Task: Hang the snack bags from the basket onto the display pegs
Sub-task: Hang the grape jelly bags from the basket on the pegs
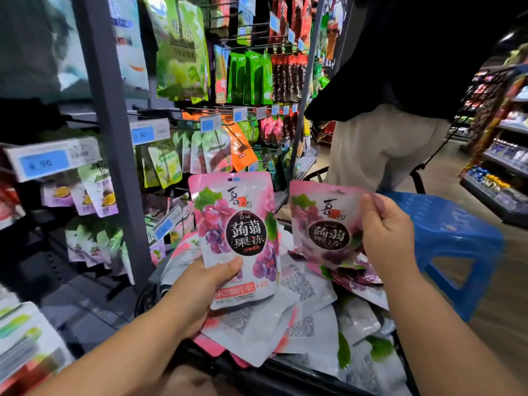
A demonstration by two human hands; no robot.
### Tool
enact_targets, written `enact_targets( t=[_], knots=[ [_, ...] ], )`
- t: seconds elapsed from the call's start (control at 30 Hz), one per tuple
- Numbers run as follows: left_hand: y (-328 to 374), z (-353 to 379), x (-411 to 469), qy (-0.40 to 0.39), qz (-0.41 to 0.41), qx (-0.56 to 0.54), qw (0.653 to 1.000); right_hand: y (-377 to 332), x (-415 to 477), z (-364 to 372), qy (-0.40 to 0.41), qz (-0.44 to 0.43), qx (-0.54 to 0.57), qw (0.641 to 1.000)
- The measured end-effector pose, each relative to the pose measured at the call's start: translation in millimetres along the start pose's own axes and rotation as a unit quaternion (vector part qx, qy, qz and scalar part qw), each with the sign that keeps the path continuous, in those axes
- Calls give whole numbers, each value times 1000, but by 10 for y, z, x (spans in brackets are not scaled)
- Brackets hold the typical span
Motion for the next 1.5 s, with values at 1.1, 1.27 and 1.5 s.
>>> enact_targets(
  t=[1.1, 1.27, 1.5],
  knots=[
    [359, -1031, -924, 63, 96, -144, 983, -1563, 66, 2188, -206, 107, 280, 932],
    [557, -1188, -1146, 121, 134, -206, 962, -1844, -92, 2384, -331, 75, 326, 882],
    [884, -1469, -1463, 219, 226, -239, 919, -2104, -313, 2499, -456, 22, 259, 851]
  ],
)
Point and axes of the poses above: each hand's wrist, its own x-axis towards the middle knuckle, its own z-axis out of the palm, y = z × x, the point moved 5 cm from there along x, towards the middle knuckle, and after that the axes turned 11 degrees about -z, right-handed, at the moved point
